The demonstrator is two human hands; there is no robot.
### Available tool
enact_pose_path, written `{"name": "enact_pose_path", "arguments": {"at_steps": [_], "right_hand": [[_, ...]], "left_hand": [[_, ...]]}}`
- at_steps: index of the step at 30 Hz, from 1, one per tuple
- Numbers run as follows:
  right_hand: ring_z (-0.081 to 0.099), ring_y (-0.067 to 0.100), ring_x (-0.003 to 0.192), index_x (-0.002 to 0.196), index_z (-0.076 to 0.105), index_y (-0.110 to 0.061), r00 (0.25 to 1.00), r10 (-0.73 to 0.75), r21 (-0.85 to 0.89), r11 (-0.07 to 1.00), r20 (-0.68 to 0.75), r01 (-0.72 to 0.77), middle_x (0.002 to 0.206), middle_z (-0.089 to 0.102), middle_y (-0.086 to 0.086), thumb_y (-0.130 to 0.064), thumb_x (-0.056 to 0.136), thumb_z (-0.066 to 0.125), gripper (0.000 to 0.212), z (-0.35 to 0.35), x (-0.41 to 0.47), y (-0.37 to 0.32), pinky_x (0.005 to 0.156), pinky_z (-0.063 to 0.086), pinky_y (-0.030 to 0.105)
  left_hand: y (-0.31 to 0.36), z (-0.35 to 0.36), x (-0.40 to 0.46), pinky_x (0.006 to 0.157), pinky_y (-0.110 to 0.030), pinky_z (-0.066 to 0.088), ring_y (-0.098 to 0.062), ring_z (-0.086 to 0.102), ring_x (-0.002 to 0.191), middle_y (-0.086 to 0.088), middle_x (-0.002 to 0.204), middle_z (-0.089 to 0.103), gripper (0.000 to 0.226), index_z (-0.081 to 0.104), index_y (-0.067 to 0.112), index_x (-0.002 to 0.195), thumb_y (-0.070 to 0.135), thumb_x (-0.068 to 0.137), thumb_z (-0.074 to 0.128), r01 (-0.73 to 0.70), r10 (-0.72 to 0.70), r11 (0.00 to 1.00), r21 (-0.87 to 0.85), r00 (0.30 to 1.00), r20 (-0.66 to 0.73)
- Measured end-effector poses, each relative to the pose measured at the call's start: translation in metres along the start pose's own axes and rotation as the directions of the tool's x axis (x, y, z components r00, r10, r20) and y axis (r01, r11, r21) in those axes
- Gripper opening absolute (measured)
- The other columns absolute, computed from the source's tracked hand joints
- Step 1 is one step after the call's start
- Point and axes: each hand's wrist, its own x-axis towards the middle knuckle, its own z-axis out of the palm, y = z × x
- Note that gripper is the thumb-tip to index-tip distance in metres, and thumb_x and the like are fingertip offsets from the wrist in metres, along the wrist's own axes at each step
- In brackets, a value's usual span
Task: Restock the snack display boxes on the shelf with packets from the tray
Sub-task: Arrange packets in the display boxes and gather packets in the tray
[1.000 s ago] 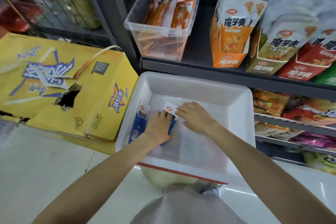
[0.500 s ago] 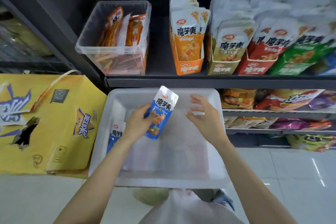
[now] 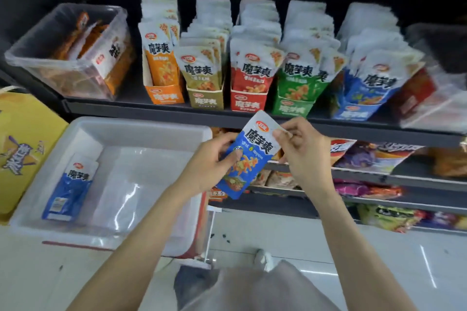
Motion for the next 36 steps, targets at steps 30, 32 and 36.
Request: {"name": "enact_pose_path", "arguments": {"at_steps": [30,32,36], "right_hand": [[0.065,0.013,0.072,0.099,0.066,-0.001,0.738,-0.659,-0.456,0.707,-0.147,0.54,0.088,0.071,0.007,-0.012,0.093,0.059,0.015,-0.188,0.102,0.045,0.056,0.054,0.025],[0.066,0.016,0.072,0.1,0.065,0.0,0.742,-0.658,-0.501,0.688,-0.126,0.525,0.089,0.071,0.01,-0.011,0.091,0.061,0.015,-0.186,0.108,0.04,0.055,0.053,0.025],[0.067,0.022,0.07,0.104,0.062,-0.001,0.799,-0.593,-0.562,0.696,-0.1,0.447,0.092,0.07,0.012,-0.009,0.081,0.072,0.027,-0.18,0.107,0.037,0.057,0.048,0.023]], "left_hand": [[0.07,0.165,0.132,0.071,-0.037,0.055,-0.02,0.06,0.094,-0.004,0.1,0.067,0.039,0.052,0.014,0.133,0.026,0.096,0.05,-0.249,0.502,0.637,0.729,0.852,-0.147],[0.073,0.165,0.132,0.069,-0.039,0.056,-0.021,0.062,0.092,-0.006,0.1,0.067,0.037,0.055,0.01,0.129,0.025,0.095,0.05,-0.254,0.516,0.631,0.733,0.843,-0.152],[0.075,0.164,0.132,0.065,-0.034,0.057,-0.02,0.066,0.086,-0.008,0.105,0.067,0.036,0.057,0.007,0.127,0.017,0.092,0.057,-0.291,0.548,0.629,0.721,0.824,-0.145]]}}
